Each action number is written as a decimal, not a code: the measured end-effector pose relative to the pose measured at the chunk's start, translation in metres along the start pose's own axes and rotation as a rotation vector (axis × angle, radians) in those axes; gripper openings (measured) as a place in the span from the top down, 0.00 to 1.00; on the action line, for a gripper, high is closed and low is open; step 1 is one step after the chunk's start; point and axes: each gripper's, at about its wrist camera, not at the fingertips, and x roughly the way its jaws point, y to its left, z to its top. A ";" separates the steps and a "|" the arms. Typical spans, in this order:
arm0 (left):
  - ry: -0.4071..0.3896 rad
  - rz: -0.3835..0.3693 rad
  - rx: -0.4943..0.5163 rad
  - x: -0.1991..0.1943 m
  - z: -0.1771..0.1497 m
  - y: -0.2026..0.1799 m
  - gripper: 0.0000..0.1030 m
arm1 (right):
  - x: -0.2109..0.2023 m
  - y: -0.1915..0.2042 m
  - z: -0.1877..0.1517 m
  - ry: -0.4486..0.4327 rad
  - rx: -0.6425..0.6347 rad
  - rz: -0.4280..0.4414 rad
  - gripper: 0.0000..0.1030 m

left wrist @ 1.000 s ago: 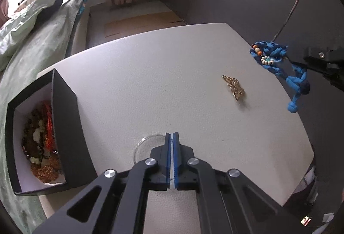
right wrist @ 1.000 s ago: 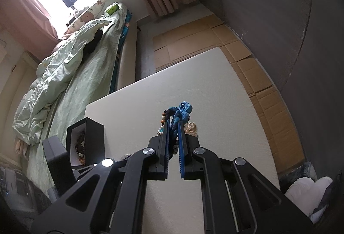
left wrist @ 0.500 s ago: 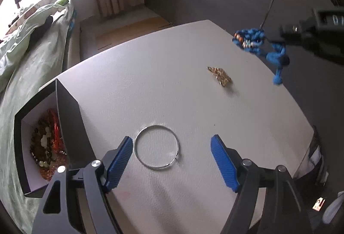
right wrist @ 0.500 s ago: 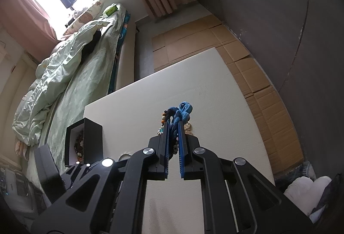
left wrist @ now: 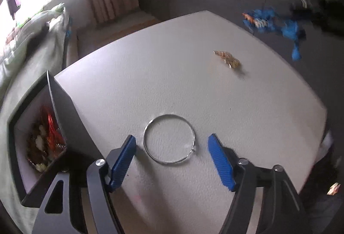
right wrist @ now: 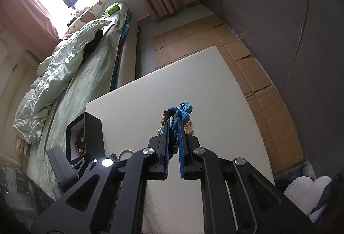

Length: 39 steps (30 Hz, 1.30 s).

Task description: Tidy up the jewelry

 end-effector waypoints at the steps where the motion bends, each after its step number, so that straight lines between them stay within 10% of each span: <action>1: -0.002 0.006 0.009 0.000 0.001 0.001 0.45 | 0.000 0.000 0.000 -0.001 0.000 0.001 0.92; 23: -0.078 -0.067 -0.046 -0.039 0.023 0.009 0.56 | 0.009 0.028 0.000 0.012 -0.037 0.074 0.92; 39: -0.170 -0.024 -0.210 -0.096 0.034 0.081 0.56 | 0.027 0.086 -0.004 0.004 -0.064 0.217 0.92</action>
